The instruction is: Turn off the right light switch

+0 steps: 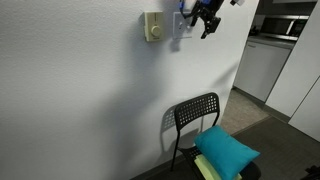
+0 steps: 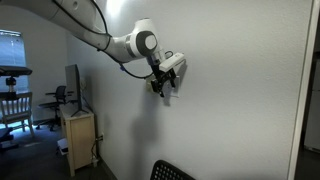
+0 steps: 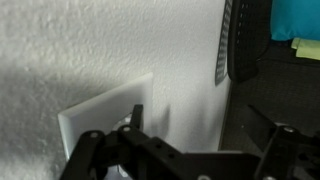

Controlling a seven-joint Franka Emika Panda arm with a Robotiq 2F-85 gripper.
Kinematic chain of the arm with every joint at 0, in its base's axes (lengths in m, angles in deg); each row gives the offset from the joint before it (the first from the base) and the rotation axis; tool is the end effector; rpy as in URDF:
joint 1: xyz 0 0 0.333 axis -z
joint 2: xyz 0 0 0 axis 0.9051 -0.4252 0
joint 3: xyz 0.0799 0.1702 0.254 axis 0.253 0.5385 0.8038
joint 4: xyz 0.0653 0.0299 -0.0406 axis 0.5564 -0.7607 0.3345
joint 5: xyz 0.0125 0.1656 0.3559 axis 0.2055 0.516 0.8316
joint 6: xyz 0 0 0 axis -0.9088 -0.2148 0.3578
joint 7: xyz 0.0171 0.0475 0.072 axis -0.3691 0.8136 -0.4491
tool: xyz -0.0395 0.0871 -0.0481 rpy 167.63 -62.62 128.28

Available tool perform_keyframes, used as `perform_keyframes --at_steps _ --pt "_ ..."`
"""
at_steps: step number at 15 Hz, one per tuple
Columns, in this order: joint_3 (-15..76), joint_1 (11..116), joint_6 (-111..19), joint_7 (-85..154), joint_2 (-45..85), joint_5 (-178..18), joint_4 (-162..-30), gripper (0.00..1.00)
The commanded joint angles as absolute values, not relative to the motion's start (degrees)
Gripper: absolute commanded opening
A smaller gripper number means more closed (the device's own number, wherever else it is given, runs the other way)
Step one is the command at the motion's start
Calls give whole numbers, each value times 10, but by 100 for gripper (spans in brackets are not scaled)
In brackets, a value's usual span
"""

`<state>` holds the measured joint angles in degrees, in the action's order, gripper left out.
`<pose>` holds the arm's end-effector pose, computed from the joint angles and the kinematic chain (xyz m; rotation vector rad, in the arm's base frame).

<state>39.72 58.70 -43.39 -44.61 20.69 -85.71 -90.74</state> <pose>0.6746 0.1273 0.5564 1.9441 1.9333 0.5164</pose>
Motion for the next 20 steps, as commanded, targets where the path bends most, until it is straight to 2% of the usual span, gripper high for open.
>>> perform_keyframes --at_steps 1,9,20 --pt "401 583 -421 -419 258 -889 -959 100" --pt "403 580 -414 -360 316 -890 -1024 100" --pt "403 580 -413 -338 332 -889 -1051 100"
